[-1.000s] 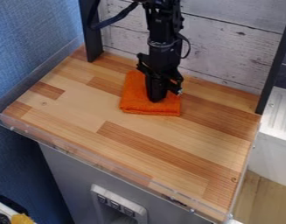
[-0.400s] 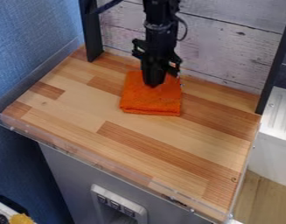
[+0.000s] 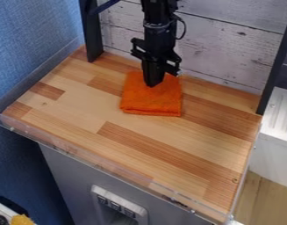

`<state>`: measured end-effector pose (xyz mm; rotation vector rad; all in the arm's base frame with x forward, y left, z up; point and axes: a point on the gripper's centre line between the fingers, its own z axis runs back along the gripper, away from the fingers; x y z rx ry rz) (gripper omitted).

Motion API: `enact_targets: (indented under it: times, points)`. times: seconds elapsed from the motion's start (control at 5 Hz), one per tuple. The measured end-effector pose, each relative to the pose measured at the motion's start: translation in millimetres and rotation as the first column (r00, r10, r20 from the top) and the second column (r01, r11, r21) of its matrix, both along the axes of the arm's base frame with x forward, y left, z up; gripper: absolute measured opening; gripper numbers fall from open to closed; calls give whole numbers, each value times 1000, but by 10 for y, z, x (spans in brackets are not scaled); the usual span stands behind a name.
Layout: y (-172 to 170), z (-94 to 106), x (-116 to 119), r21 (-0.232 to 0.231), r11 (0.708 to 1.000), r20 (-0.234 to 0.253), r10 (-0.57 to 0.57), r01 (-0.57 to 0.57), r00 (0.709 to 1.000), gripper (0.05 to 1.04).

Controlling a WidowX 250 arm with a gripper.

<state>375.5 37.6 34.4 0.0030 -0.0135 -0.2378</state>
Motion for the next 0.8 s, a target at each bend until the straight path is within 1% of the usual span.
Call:
enact_targets:
  times: [0.4, 0.6, 0.8]
  points:
    - [-7, -142, -24, -3, 1000, -9, -20, 20, 1000, 58]
    - [-13, -201, -64, -6, 999, -19, -36, 36, 999, 84]
    - [-10, -216, -126, -16, 1000, -51, -27, 26, 998, 239]
